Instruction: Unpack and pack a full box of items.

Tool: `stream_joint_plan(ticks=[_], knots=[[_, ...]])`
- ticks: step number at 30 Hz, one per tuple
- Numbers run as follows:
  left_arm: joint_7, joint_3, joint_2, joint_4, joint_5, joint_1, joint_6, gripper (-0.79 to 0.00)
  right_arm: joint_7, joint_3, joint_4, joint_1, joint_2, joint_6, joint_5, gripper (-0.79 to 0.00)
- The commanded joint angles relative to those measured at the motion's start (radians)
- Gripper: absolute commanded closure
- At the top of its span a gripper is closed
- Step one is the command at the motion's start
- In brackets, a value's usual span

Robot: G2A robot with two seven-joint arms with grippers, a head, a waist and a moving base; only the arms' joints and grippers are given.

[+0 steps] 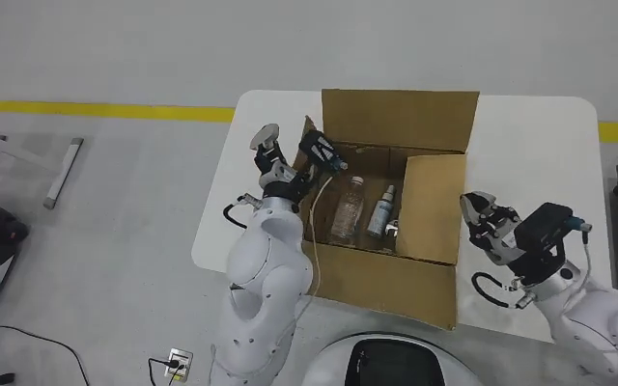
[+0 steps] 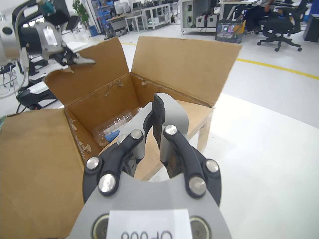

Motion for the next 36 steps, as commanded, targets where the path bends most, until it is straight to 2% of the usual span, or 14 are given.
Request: stream_joint_plan(ticks=[1,3,5,8,10,17,24,27,33,36], knots=[[0.009,-0.034,0.003,0.027,0.021,-0.015,0.005,-0.785,0.036,-0.028,0.018,0.020,0.000,0.003,-0.012,0.000],[0.019,-0.059,0.006,0.065,0.040,-0.024,0.012,-0.785,0.060,-0.045,0.032,0.032,0.000,0.013,-0.028,0.000],[0.024,-0.066,0.012,0.115,0.129,-0.040,0.020,-0.785,0.066,-0.060,0.042,0.039,-0.001,0.025,-0.032,0.000],[0.028,-0.085,0.007,0.161,0.053,-0.031,0.060,-0.785,0.077,-0.072,0.053,0.046,-0.002,0.031,-0.042,0.000],[0.024,-0.086,0.009,0.183,0.085,-0.033,0.054,-0.785,0.083,-0.078,0.057,0.050,-0.002,0.035,-0.045,0.000],[0.026,-0.079,0.004,0.205,0.067,-0.029,0.079,-0.785,0.077,-0.069,0.059,0.058,-0.003,0.065,-0.024,0.000],[0.018,-0.039,-0.022,0.090,-0.171,-0.062,0.146,-0.785,0.008,0.051,0.034,0.016,-0.006,0.143,0.105,-0.006],[-0.007,0.023,-0.039,0.072,-0.290,-0.075,0.159,-0.785,-0.005,0.124,0.049,-0.020,-0.006,0.162,0.162,-0.009],[-0.073,0.156,-0.077,0.153,-0.646,-0.096,0.130,-0.785,-0.009,0.209,0.118,-0.069,-0.006,0.162,0.204,-0.015],[-0.132,0.181,-0.091,0.223,-0.797,-0.113,0.129,-0.785,-0.014,0.222,0.138,-0.085,-0.007,0.161,0.208,-0.031]])
